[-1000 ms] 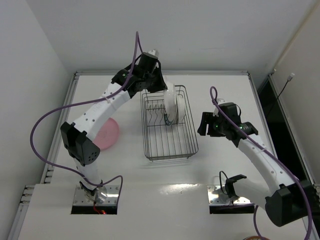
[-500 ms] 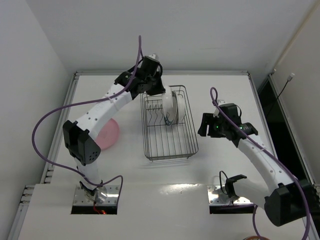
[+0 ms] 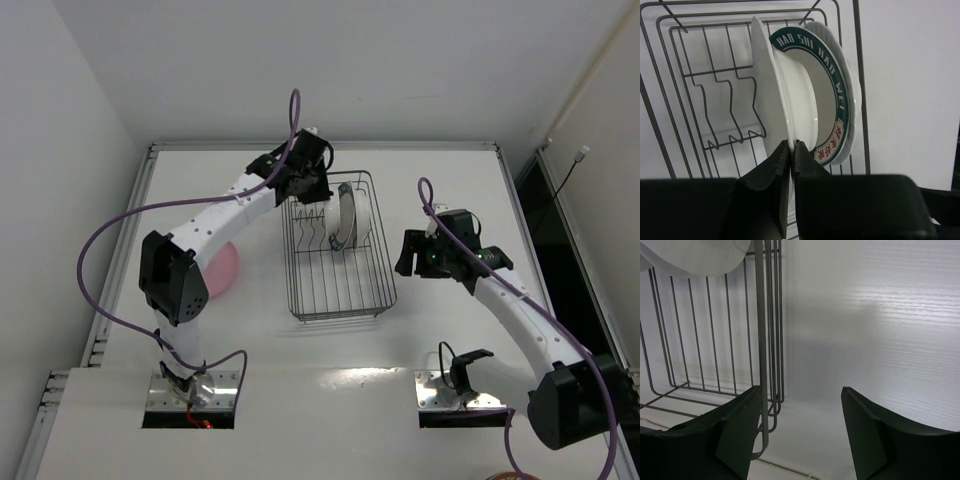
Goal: Load the plates into the dish rack
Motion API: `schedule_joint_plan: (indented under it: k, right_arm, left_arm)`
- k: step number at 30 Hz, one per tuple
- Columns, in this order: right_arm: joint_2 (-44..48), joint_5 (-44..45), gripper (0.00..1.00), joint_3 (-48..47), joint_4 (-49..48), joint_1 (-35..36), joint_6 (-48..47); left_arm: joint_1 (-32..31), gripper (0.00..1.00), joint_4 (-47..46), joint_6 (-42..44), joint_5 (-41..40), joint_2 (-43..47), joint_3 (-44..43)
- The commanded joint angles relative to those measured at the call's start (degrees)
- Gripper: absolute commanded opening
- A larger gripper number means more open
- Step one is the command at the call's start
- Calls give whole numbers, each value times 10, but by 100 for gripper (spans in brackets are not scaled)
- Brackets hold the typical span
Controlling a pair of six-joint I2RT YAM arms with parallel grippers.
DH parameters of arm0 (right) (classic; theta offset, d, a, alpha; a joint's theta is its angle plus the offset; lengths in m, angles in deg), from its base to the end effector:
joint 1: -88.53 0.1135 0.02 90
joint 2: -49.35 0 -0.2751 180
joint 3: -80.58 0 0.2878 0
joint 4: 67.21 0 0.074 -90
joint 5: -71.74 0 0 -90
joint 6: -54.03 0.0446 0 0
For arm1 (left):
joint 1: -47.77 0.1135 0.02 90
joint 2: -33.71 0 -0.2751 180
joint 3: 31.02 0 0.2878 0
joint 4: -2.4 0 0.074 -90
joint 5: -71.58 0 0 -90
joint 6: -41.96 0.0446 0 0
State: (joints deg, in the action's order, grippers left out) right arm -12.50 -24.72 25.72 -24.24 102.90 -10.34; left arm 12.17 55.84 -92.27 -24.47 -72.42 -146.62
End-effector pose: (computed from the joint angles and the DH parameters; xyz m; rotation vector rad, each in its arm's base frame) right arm 0.2429 0.0674 0.2305 0.1930 2.4793 0.4417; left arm 0.3812 -0.2671 0.3430 -0.2346 2.3924 -0.5576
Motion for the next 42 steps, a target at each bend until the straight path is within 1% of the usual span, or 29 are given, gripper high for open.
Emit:
schedule_joint_plan:
  k: [1, 8, 10, 12, 16, 19, 25, 29, 35, 42]
  right_arm:
    - [0, -7, 61, 4, -23, -2, -6]
    - [0, -18, 61, 9, -23, -2, -6]
    - [0, -18, 61, 9, -23, -2, -11]
    - [0, -18, 61, 9, -23, -2, -11]
    - [0, -23, 61, 9, -23, -7, -11]
    - [-6, -23, 61, 9, -23, -7, -16]
    - [-6, -23, 61, 9, -23, -7, -16]
    - [-11, -23, 61, 9, -23, -7, -22]
    - [-31, -57, 61, 26, -48, -13, -22]
    - [-42, -73, 61, 26, -60, -18, -16]
  left_arm:
    - [-24, 0, -44, -10, -8, -7, -5]
    - [-47, 0, -21, -21, -42, -31, -22]
    - [-47, 2, -12, -28, -62, -31, -28]
    - [-54, 2, 8, -44, -91, -31, -28]
    - [-68, 2, 8, -44, -139, -25, -16]
    - [-79, 1, 1, -44, -157, -19, -15]
    - [-79, 0, 1, -57, -163, -24, -9]
    - [-79, 0, 1, -65, -168, -24, 20]
    - [-79, 0, 1, -71, -163, -24, 39]
    - [-79, 0, 17, -59, -143, -58, 14]
